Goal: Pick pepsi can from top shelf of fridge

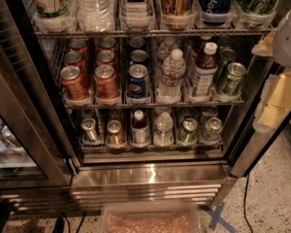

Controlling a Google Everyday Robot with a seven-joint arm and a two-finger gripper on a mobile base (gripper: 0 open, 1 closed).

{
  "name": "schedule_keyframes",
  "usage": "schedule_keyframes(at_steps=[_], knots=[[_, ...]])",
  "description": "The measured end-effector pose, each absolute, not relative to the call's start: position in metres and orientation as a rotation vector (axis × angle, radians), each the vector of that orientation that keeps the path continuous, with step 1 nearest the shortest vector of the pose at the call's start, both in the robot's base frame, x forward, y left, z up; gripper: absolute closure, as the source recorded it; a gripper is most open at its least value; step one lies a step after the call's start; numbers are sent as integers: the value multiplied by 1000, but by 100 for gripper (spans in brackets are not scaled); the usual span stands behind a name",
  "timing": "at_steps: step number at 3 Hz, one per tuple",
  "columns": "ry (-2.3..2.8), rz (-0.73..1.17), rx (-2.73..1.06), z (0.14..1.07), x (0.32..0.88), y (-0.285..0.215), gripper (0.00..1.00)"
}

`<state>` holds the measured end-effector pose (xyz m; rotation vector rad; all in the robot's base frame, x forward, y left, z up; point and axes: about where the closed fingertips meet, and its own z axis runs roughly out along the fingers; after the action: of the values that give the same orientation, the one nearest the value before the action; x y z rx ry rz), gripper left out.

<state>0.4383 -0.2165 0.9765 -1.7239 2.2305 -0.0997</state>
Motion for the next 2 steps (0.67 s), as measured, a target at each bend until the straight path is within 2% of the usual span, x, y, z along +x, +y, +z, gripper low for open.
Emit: schedule_keyframes(at_steps=[2], knots=[[2211, -44, -1630, 978, 445, -212, 0]])
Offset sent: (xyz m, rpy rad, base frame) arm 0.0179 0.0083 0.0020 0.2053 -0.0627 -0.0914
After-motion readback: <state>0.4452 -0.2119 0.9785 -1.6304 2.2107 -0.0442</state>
